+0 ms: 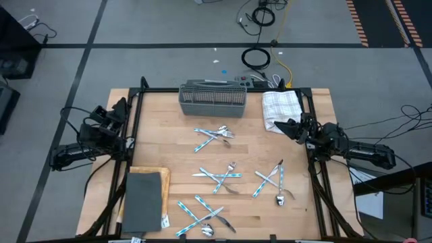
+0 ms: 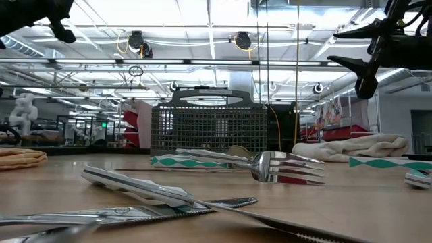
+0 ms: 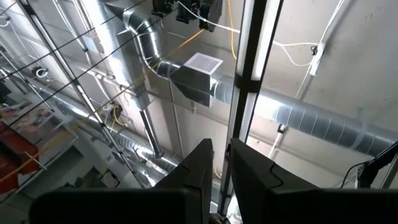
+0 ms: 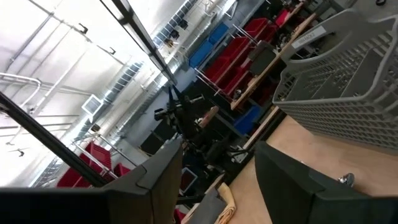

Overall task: Sort silverware
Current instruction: Put the blue spoon into the silverware basket

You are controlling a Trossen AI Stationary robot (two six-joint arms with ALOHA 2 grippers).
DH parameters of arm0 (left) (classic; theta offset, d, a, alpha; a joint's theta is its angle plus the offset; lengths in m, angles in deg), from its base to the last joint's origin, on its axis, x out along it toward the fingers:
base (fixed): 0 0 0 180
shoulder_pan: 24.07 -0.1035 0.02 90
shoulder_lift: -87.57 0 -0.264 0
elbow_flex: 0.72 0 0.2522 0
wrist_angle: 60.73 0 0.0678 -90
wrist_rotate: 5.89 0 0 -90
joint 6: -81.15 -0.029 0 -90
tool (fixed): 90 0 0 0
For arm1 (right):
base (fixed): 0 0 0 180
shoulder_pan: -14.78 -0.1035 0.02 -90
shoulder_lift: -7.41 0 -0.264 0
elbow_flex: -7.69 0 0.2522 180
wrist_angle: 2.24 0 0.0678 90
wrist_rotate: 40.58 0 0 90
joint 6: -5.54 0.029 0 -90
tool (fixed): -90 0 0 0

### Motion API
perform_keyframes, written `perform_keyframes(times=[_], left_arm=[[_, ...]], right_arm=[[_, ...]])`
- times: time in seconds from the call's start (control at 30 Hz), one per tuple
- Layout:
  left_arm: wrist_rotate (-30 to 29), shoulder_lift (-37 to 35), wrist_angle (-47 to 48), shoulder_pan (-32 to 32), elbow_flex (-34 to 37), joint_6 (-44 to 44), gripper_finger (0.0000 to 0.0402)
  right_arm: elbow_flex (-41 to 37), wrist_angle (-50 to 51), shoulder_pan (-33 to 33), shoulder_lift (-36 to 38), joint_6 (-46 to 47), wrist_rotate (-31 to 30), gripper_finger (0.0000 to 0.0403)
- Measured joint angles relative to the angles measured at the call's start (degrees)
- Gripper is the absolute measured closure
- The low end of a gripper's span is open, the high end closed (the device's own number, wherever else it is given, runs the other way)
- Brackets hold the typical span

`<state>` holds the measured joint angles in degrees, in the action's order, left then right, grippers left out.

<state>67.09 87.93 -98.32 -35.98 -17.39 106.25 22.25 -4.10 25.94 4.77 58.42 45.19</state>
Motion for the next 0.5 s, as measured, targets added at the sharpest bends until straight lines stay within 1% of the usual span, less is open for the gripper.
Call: perform_keyframes(times=[0.13,0.3,0.4,0.5], left_arm=[[0.0,0.0,1.4,0.0,0.0,-0.1,0.034],[0.7,0.0,0.7,0.0,-0.1,-1.6,0.034],[6.0,0.3,1.7,0.0,-0.4,0.5,0.034],[9.2,2.6,8.8,0.0,-4.2,4.6,0.034]], right_arm=[[0.0,0.1,0.0,0.0,0.0,0.0,0.0215],[0.0,0.2,0.0,0.0,0.7,0.0,0.0215],[0.0,0.1,0.0,0.0,1.8,0.5,0.0215],[0.0,0.1,0.0,0.0,2.4,1.8,0.0215]])
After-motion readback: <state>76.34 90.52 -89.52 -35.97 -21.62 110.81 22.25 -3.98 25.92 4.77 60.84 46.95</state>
